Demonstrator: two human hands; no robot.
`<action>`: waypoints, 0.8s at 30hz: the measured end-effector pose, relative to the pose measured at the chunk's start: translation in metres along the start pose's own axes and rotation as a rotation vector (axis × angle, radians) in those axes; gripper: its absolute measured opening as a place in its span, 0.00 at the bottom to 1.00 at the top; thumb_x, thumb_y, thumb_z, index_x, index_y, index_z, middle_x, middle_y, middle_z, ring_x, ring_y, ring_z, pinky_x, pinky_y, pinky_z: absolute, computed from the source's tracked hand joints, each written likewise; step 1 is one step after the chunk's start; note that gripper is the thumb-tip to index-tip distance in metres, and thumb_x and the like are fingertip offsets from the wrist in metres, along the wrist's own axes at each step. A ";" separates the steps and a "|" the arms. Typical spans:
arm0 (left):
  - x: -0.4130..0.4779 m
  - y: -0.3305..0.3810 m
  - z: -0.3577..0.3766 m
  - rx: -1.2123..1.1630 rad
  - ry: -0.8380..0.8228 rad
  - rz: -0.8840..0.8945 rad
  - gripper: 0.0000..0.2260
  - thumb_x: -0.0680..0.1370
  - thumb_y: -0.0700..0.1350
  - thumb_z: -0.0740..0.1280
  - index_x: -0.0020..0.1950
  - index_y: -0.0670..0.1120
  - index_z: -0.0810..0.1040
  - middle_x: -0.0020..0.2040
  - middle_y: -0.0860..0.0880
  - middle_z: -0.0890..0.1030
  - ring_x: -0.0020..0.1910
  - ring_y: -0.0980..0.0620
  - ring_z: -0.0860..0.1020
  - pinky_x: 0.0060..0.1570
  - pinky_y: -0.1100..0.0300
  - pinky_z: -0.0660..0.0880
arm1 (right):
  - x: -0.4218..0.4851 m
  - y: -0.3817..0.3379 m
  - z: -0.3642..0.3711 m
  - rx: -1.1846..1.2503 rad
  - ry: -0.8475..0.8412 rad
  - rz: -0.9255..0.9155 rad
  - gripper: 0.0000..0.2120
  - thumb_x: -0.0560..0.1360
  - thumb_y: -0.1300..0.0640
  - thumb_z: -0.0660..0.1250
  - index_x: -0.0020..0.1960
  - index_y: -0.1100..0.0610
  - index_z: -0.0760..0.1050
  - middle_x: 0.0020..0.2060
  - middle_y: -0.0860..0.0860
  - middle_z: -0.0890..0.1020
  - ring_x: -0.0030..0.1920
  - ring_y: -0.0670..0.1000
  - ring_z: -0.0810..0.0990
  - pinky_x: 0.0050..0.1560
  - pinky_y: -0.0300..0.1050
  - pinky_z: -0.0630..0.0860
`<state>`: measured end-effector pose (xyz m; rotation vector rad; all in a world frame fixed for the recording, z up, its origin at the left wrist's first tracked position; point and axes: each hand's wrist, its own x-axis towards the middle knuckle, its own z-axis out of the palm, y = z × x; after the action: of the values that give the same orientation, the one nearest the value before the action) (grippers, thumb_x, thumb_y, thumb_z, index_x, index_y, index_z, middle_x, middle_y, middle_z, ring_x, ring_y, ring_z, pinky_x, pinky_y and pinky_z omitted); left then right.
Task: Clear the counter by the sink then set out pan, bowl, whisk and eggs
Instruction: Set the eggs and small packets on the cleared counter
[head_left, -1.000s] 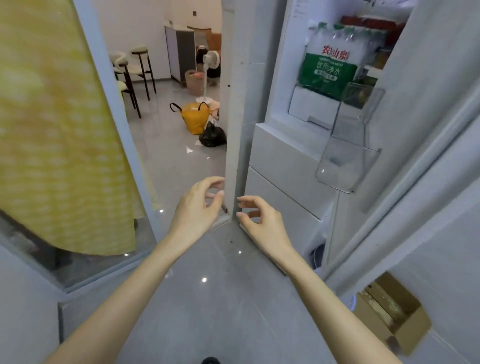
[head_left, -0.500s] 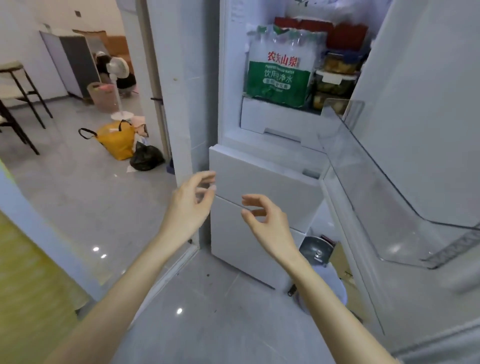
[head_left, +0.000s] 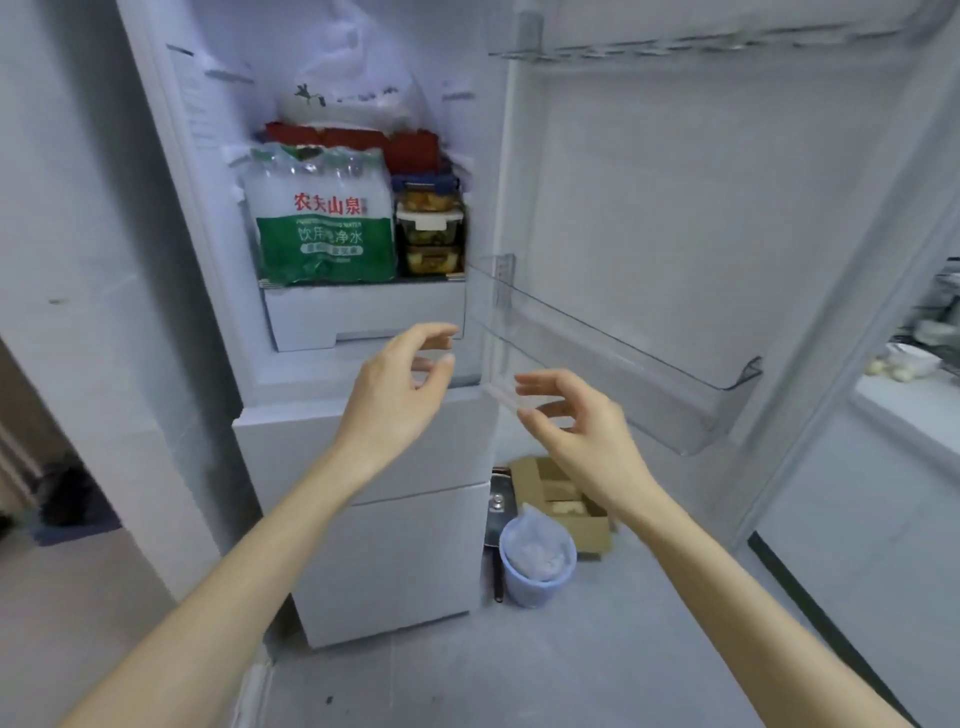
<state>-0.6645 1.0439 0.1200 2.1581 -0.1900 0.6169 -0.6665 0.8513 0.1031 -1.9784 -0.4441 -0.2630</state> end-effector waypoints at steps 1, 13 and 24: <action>0.008 0.008 -0.001 -0.023 -0.013 0.037 0.13 0.79 0.44 0.63 0.64 0.52 0.75 0.57 0.56 0.79 0.52 0.59 0.77 0.44 0.81 0.68 | -0.002 -0.010 -0.009 -0.026 0.036 -0.012 0.12 0.75 0.60 0.67 0.56 0.49 0.77 0.51 0.40 0.81 0.45 0.39 0.78 0.43 0.27 0.72; 0.087 0.122 -0.005 -0.170 -0.033 0.418 0.14 0.79 0.45 0.63 0.65 0.52 0.73 0.60 0.55 0.77 0.53 0.59 0.76 0.51 0.66 0.71 | 0.010 -0.118 -0.118 -0.313 0.338 -0.168 0.12 0.75 0.60 0.68 0.57 0.50 0.77 0.50 0.42 0.81 0.44 0.40 0.79 0.45 0.28 0.74; 0.183 0.209 -0.001 -0.006 0.104 0.698 0.16 0.79 0.45 0.63 0.67 0.48 0.72 0.67 0.50 0.73 0.66 0.51 0.69 0.63 0.65 0.61 | 0.065 -0.195 -0.212 -0.540 0.511 -0.348 0.10 0.75 0.59 0.68 0.53 0.47 0.79 0.48 0.40 0.82 0.45 0.41 0.79 0.46 0.31 0.76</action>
<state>-0.5784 0.9305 0.3588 2.0229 -0.9069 1.1080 -0.6868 0.7484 0.3791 -2.2302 -0.4044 -1.1813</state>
